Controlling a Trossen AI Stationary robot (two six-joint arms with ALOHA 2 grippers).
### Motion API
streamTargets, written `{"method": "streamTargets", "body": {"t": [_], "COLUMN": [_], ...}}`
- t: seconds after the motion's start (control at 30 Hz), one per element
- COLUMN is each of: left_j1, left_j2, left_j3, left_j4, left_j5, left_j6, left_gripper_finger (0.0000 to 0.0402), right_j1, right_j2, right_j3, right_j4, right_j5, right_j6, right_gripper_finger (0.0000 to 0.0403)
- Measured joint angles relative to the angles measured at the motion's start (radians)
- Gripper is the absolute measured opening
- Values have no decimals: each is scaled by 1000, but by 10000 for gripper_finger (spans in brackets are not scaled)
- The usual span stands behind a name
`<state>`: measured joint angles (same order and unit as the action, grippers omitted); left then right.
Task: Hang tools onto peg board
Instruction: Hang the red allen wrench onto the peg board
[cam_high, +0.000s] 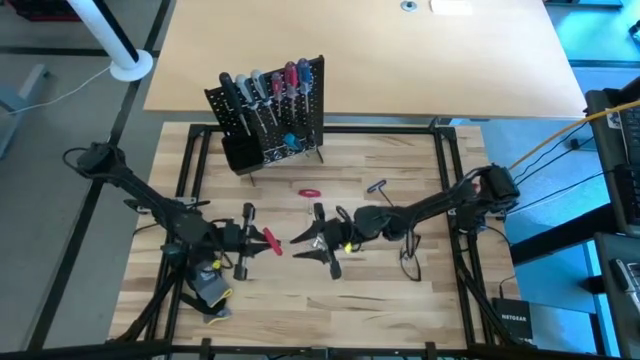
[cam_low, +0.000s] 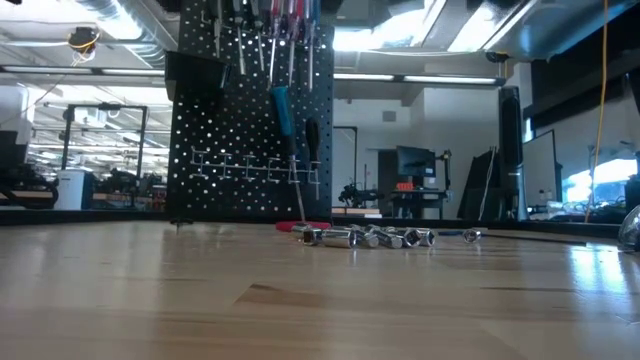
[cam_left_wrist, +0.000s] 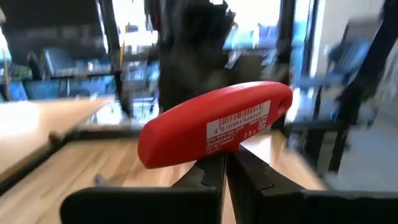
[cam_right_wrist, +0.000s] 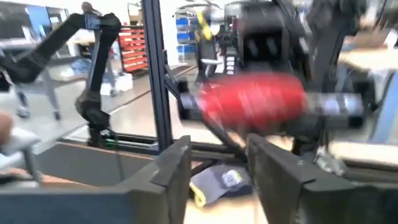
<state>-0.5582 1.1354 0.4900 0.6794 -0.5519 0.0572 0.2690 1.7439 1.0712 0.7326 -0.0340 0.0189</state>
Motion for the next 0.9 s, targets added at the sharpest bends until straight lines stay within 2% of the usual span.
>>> {"method": "streamTargets", "body": {"t": [0.1, 0.27, 0.4, 0.53, 0.7, 0.9], "left_j1": [11, 12, 13, 24, 24, 24], "left_j2": [23, 32, 32, 32, 32, 32], "left_j3": [0, 0, 0, 0, 0, 0], "left_j4": [-46, -34, -28, -35, -34, -34], "left_j5": [33, 33, -40, -81, -79, -81], "left_j6": [-4, 16, 21, 20, 21, 30], "left_gripper_finger": [1, 1, 1, 1, 1, 1], "right_j1": [46, 131, 174, 194, 196, 190], "right_j2": [5, 26, 60, 127, 199, 222], "right_j3": [51, 156, 209, 238, 314, 351], "right_j4": [-61, -261, -258, -251, -233, -234], "right_j5": [96, 511, 752, 837, 864, 927], "right_j6": [-127, -258, -185, -103, -110, -154], "right_gripper_finger": [188, 201, 202, 202, 202, 202]}}
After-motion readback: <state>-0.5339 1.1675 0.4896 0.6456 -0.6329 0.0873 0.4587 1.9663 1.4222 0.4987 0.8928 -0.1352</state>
